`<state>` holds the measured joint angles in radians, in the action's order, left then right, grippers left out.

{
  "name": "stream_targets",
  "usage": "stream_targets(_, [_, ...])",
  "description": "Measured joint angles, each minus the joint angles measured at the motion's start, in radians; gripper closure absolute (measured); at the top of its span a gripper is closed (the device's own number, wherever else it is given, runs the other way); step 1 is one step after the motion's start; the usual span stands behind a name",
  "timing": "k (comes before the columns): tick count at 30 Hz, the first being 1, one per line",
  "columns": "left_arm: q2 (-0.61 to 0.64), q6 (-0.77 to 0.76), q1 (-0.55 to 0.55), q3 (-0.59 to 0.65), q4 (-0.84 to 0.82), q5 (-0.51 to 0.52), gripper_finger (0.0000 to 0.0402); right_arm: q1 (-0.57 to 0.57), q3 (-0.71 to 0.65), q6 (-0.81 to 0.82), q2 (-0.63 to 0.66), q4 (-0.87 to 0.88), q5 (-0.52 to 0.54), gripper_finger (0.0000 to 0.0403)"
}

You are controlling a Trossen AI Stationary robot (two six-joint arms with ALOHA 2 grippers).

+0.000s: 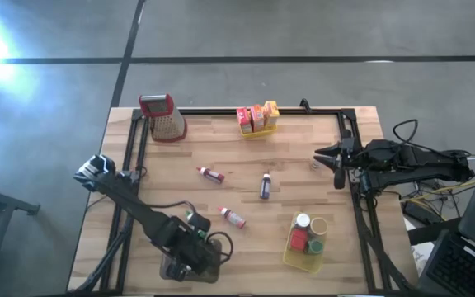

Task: Pick & Place Kitchen Items
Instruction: Put the orange food coloring bottle into the black bin

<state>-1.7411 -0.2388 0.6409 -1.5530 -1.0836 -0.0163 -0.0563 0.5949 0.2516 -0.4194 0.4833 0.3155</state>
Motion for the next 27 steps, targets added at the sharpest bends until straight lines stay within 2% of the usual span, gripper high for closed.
stream_targets(27, [-0.101, -0.027, 0.008, 0.032, 0.024, -0.026, 0.0319, 0.000, 0.000, 0.000, 0.000, 0.001, 0.000, 0.0229])
